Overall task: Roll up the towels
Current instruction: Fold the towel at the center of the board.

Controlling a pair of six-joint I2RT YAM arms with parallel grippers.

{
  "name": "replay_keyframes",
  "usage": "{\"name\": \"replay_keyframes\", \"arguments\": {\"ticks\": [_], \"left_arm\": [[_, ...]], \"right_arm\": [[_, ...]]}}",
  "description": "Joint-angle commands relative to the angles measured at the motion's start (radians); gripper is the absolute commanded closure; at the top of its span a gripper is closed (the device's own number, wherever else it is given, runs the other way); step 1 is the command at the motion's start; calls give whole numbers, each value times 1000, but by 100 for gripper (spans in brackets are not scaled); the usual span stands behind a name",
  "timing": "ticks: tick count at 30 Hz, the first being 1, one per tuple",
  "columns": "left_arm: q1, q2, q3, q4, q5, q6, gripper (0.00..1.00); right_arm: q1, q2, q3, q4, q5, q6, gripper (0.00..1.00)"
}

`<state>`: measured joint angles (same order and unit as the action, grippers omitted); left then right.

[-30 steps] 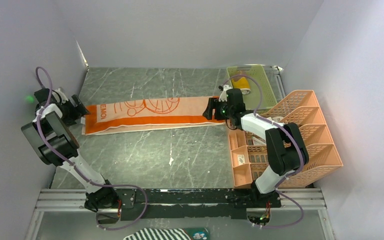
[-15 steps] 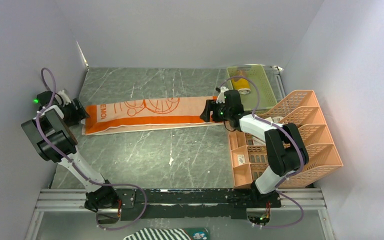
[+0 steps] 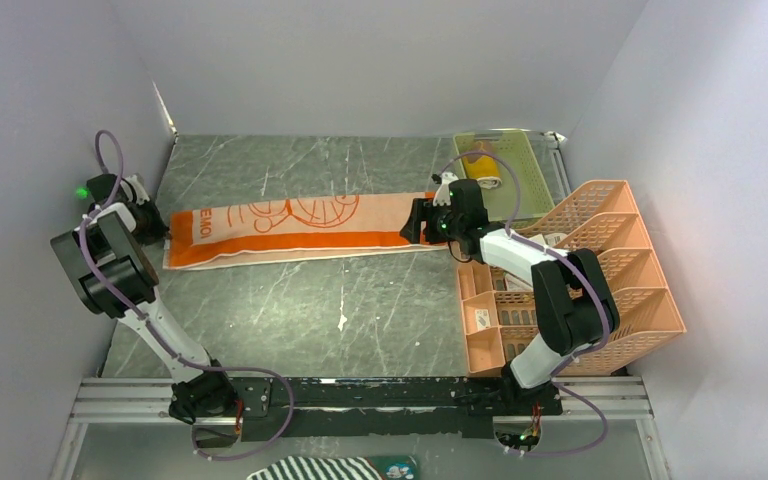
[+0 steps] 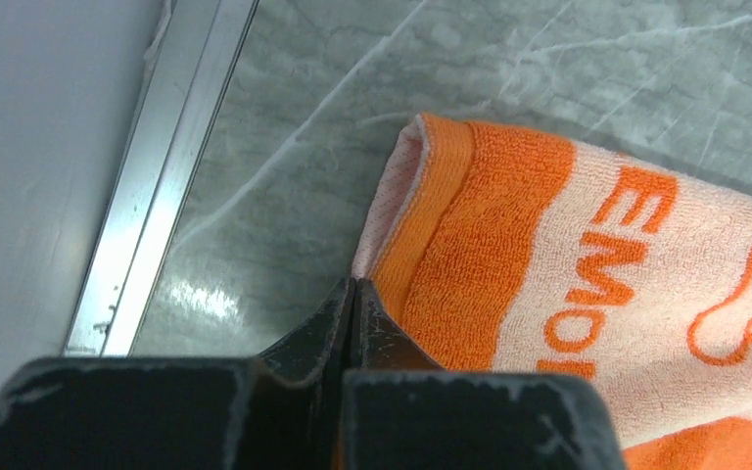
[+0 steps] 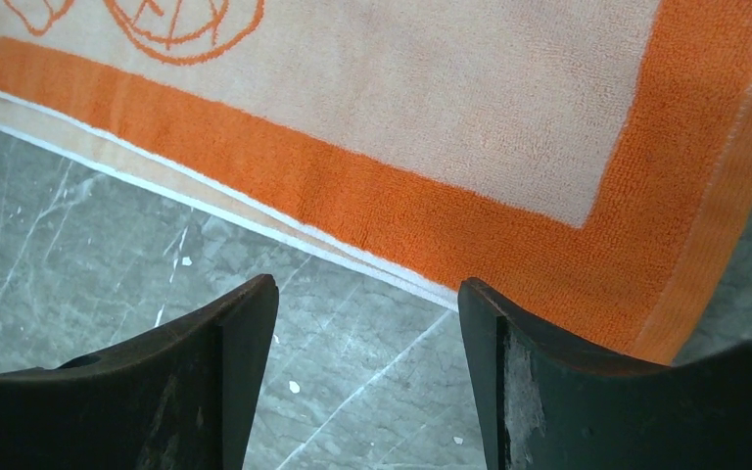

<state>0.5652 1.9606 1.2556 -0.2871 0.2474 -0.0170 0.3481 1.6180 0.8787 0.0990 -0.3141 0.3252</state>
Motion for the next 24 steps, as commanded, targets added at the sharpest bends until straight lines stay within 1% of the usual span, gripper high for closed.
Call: {"name": "replay_keyframes", "arguments": {"ticks": [1, 8, 11, 13, 17, 21, 24], "left_arm": [[5, -76, -28, -87, -146, -66, 93], [7, -267, -86, -41, -356, -148, 93], [6, -335, -91, -41, -401, -174, 93], [6, -350, -81, -55, -424, -188, 93], [6, -353, -59, -83, -405, -210, 93], [5, -355, -33, -120, -388, -227, 93], [-11, -355, 20, -168, -371, -246, 93]], "right_arm": [[4, -33, 0, -13, 19, -13, 31], [10, -32, 5, -29, 34, -18, 31], [17, -30, 8, -36, 48, -19, 31], [35, -26, 16, -46, 79, -26, 31], [91, -10, 40, -70, 152, -49, 31], [128, 7, 68, -79, 168, -56, 31], [133, 19, 76, -77, 172, -57, 31]]}}
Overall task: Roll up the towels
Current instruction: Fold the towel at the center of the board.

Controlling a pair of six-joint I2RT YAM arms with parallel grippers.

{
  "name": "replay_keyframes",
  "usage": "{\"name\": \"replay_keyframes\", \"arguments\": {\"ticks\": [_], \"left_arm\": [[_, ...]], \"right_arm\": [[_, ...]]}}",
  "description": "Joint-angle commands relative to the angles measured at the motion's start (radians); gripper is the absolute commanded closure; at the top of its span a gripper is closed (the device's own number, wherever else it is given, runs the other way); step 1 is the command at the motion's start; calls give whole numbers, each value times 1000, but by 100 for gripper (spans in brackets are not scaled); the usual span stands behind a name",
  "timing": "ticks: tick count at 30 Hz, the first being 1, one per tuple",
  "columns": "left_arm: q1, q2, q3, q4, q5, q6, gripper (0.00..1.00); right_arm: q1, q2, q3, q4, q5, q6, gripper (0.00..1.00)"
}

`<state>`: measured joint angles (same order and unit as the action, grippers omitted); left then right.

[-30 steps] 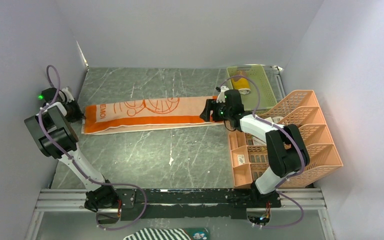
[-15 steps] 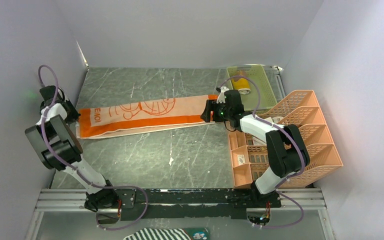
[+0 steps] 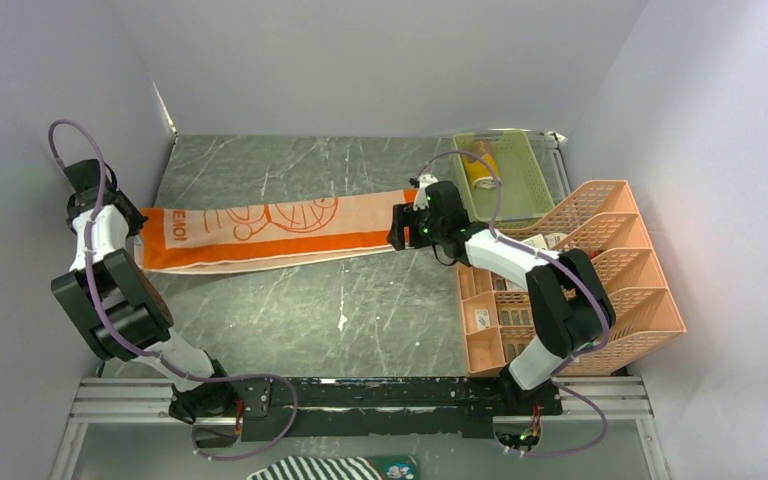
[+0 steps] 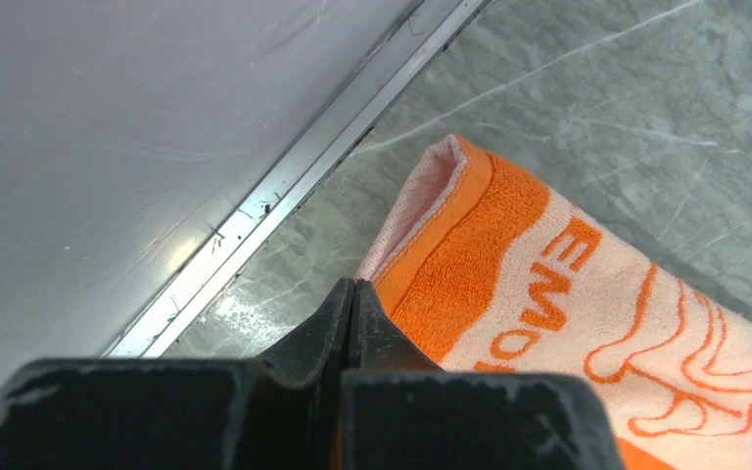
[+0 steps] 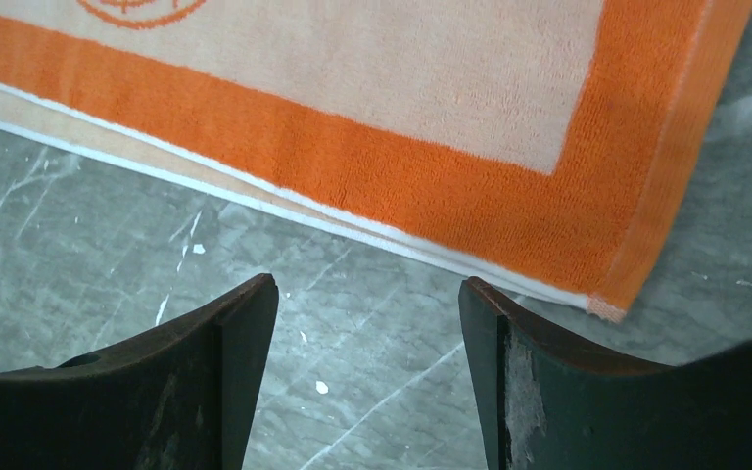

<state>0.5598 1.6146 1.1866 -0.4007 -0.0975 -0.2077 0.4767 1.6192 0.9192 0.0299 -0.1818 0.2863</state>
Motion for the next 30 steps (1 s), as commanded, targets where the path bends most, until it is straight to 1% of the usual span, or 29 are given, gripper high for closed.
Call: {"name": "replay_keyframes", "arguments": {"ticks": [1, 3, 6, 8, 12, 17, 21, 27, 30], "left_arm": [[-26, -5, 110, -71, -21, -57, 93], [-91, 19, 165, -140, -73, -56, 93], [-192, 54, 218, -214, -192, -65, 93], [-211, 60, 228, -229, -216, -84, 93], [-200, 51, 225, -199, -259, -80, 93], [-147, 111, 316, -292, -316, -69, 93], [-101, 95, 340, -296, -371, -74, 93], [-76, 100, 407, -342, -528, -84, 93], [-64, 109, 442, -348, -538, -76, 93]], "right_arm": [[5, 22, 40, -12, 43, -20, 31], [5, 31, 54, -20, 48, -24, 31], [5, 38, 73, -33, 51, -26, 31], [5, 42, 76, -44, 62, -33, 31], [5, 42, 102, -71, 89, -48, 31], [5, 34, 101, -81, 94, -49, 31], [4, 31, 96, -85, 88, -45, 31], [6, 29, 87, -80, 73, -40, 31], [9, 20, 87, -82, 74, -39, 31]]}}
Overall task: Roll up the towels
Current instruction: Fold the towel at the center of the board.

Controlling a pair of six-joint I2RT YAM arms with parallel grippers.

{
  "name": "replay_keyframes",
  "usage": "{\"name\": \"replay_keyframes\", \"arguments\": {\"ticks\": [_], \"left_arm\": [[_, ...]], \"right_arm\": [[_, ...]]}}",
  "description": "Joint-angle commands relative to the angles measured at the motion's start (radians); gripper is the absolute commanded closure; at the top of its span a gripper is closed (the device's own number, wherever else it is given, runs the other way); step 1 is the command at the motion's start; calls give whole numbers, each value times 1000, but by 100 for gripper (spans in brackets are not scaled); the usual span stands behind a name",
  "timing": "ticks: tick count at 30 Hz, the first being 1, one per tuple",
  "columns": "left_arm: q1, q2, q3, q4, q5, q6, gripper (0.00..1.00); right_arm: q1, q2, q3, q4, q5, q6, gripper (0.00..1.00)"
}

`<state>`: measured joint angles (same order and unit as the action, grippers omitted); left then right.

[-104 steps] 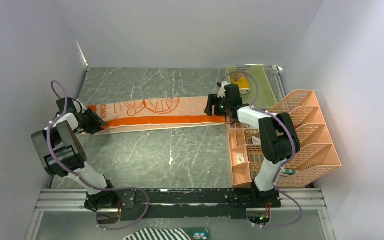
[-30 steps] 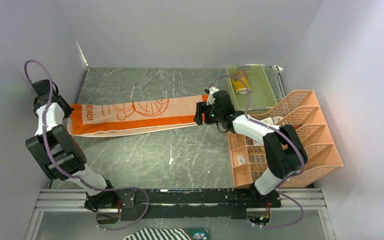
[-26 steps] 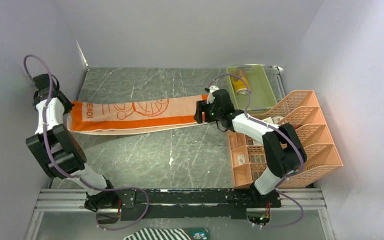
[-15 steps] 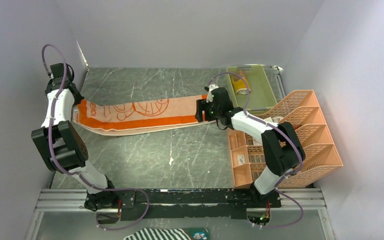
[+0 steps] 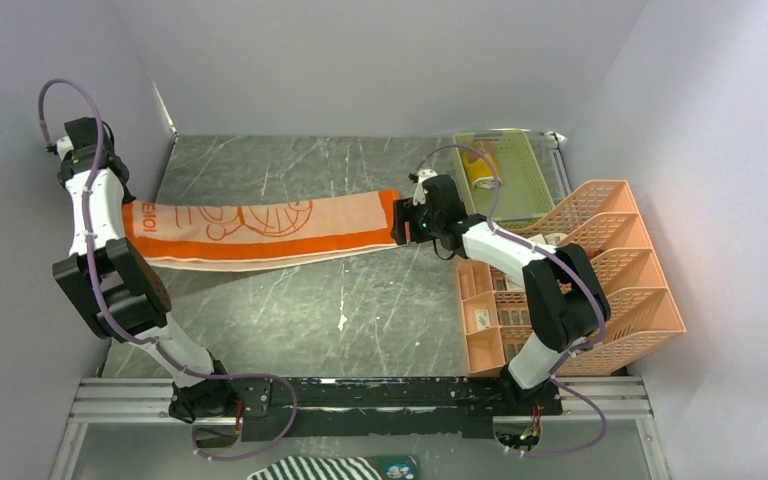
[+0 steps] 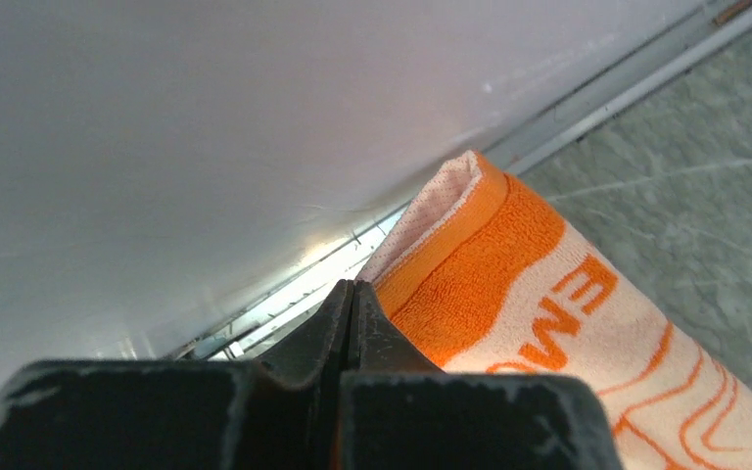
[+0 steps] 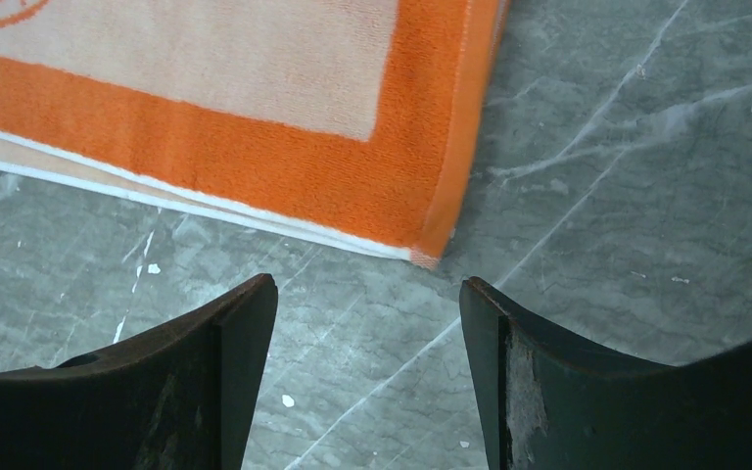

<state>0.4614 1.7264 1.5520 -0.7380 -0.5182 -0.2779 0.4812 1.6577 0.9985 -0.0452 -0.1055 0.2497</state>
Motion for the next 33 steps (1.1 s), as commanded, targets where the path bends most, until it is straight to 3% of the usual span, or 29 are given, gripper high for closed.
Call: {"name": "replay_keyframes", "arguments": {"ticks": [1, 7, 11, 20, 25, 33], "left_arm": [[35, 1, 91, -10, -113, -1, 93], [22, -2, 128, -31, -30, 12, 93], [-2, -4, 115, -59, 193, 25, 93], [-339, 107, 217, -209, 348, -61, 93], [-459, 181, 266, -163, 495, -149, 93], [-678, 312, 361, -76, 618, -270, 93]], "right_arm": [[5, -23, -13, -8, 0, -4, 31], [5, -40, -37, -14, 12, -2, 31], [6, -51, -30, -19, -1, 6, 31], [7, -104, -4, -69, -22, 11, 31], [6, -152, -4, -87, -22, 18, 30], [7, -178, -16, -102, -30, 25, 29]]}}
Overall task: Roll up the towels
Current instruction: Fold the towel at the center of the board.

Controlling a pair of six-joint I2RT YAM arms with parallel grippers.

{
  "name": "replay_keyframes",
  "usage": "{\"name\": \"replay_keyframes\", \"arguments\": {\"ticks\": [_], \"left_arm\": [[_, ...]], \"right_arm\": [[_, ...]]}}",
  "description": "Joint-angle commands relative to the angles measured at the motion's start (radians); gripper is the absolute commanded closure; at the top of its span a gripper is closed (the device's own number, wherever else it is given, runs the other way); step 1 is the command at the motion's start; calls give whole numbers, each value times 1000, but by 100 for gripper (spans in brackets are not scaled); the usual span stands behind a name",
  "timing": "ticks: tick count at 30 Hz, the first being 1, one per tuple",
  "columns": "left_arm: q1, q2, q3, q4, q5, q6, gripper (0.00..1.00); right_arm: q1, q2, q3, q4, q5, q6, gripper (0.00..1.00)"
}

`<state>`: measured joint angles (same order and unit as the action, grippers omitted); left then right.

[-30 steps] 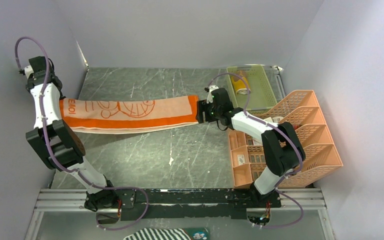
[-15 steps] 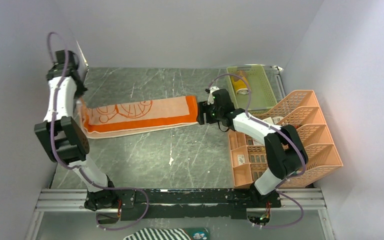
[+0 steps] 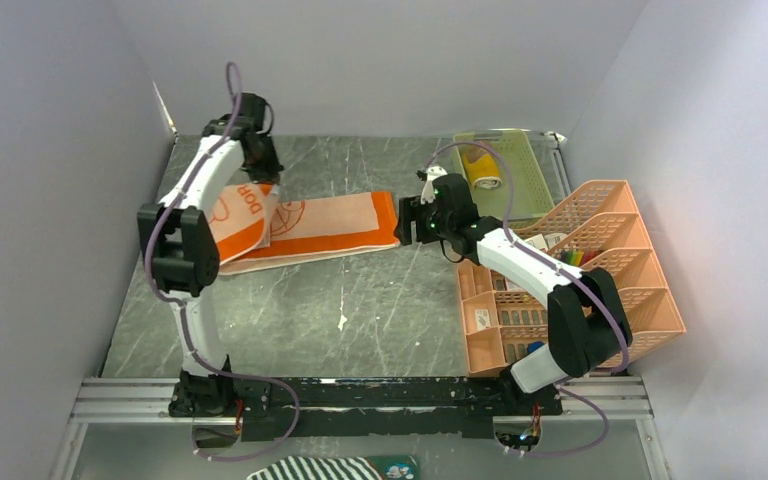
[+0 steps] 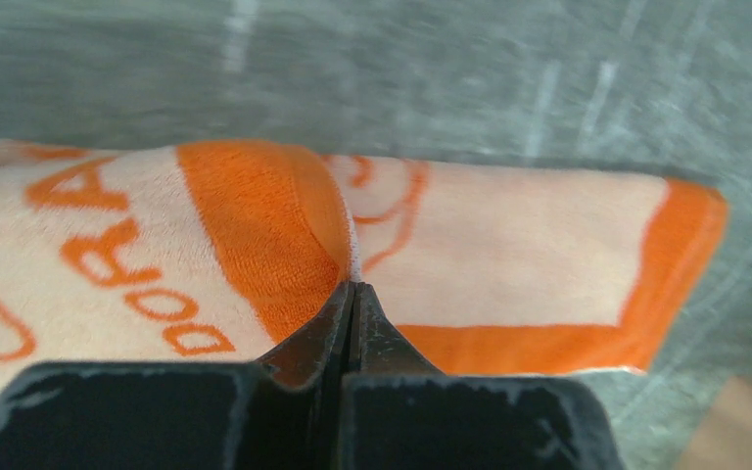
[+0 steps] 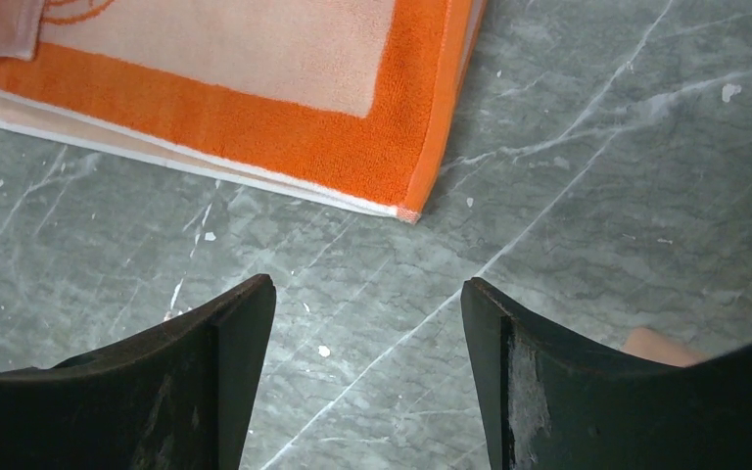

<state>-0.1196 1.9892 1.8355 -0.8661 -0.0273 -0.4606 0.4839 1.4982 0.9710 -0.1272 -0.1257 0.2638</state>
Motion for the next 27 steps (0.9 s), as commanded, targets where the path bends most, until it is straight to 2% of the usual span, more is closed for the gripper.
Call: {"name": "replay_keyframes", "arguments": {"ticks": [1, 6, 12, 16, 27], "left_arm": [[-119, 68, 100, 53, 140, -105, 93], [-181, 144, 207, 16, 101, -101, 93], [-169, 116, 200, -16, 6, -60, 93], [-120, 49, 149, -18, -9, -34, 93], [80, -162, 21, -74, -94, 87, 93]], "right_arm": [[4, -19, 11, -25, -8, 11, 29], [4, -23, 9, -35, 7, 2, 29], [4, 16, 22, 10, -22, 4, 28], [4, 83, 83, 58, -51, 13, 28], [163, 390, 389, 140, -87, 18, 28]]}}
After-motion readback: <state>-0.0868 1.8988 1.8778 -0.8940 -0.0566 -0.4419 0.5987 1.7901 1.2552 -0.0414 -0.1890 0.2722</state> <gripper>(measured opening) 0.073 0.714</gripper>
